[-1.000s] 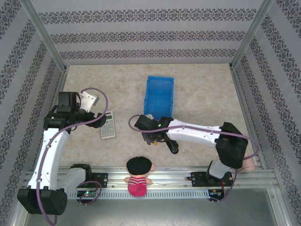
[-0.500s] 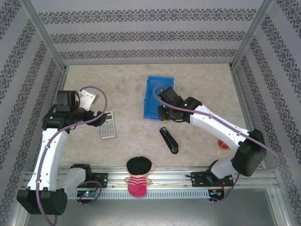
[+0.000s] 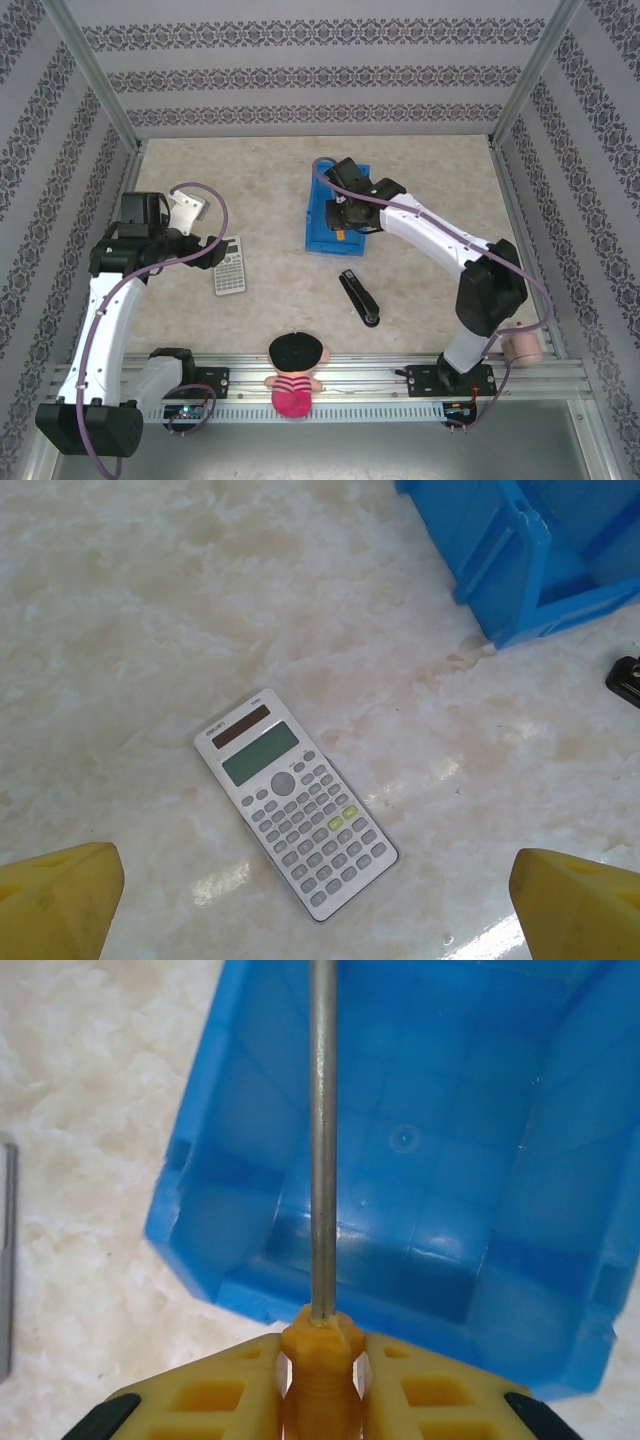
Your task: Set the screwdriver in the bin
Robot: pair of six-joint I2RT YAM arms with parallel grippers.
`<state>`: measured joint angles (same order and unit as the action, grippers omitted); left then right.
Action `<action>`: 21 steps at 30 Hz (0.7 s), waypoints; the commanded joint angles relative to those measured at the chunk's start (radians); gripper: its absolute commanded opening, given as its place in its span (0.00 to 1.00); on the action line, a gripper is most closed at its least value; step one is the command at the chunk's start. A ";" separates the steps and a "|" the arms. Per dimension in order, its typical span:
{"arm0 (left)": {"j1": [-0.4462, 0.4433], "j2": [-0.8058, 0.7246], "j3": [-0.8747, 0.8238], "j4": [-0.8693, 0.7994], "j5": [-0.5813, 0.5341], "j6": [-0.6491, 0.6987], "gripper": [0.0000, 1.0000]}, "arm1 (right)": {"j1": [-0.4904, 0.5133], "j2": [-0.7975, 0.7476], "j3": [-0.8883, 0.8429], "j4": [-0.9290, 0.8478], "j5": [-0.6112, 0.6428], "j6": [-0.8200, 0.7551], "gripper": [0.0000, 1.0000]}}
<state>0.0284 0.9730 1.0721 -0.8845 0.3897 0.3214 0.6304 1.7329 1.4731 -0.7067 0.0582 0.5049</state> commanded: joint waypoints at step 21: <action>0.007 -0.055 0.018 -0.076 0.023 0.037 0.99 | -0.068 0.328 0.242 -0.009 0.026 0.006 0.24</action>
<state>0.0284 0.9249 1.0721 -0.9234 0.3965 0.3344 0.5777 2.0438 1.6955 -0.7002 0.0662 0.5083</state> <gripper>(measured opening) 0.994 0.241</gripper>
